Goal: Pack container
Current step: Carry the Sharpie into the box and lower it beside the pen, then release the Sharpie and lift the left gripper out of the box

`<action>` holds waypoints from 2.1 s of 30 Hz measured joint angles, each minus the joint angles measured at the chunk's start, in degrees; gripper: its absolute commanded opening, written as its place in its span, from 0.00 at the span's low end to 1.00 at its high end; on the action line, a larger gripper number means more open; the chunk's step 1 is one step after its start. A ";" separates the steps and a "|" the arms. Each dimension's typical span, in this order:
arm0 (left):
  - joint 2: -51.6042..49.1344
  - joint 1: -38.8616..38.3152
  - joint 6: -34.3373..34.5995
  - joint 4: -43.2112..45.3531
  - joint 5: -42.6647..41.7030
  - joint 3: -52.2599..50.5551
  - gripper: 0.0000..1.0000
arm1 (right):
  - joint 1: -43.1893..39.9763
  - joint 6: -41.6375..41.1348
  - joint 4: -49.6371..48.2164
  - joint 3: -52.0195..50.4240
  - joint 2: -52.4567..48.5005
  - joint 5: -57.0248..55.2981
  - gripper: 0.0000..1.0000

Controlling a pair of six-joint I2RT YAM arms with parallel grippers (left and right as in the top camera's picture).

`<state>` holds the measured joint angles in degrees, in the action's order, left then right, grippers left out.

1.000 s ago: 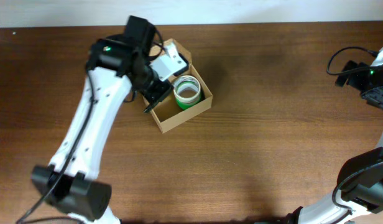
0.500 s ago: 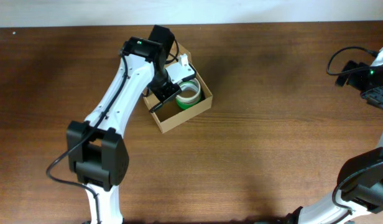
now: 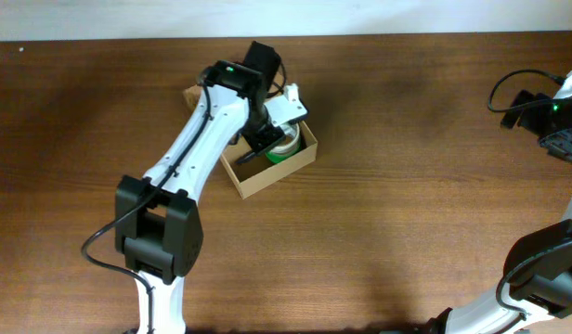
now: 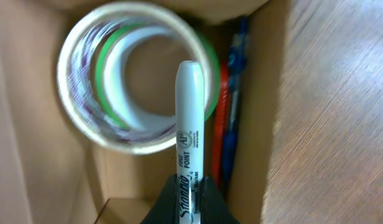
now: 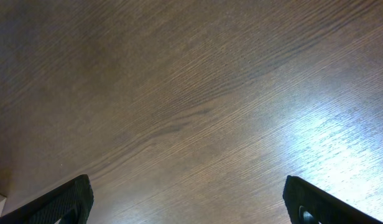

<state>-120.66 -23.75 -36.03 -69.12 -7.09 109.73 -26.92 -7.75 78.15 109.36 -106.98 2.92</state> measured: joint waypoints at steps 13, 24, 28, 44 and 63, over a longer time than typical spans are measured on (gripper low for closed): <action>-2.78 -1.60 2.29 0.00 0.70 0.00 0.02 | 0.00 0.00 0.00 0.00 0.00 0.00 0.99; -4.59 -3.98 3.08 0.00 0.72 0.00 0.02 | 0.00 -0.02 0.00 0.00 0.00 0.00 0.99; -4.61 -4.31 3.26 0.00 0.72 0.00 0.16 | 0.00 0.00 0.00 0.00 0.00 0.00 0.99; -4.59 -4.22 6.54 0.02 3.87 0.26 0.58 | 0.00 0.00 -0.02 0.00 0.00 0.00 0.99; 3.21 -4.20 15.45 -12.22 14.60 27.02 0.07 | 0.00 0.39 -10.58 0.00 0.00 -2.10 1.00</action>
<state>-117.45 -27.94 -20.58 -81.34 7.51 136.75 -26.92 -7.35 67.57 109.36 -106.98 0.82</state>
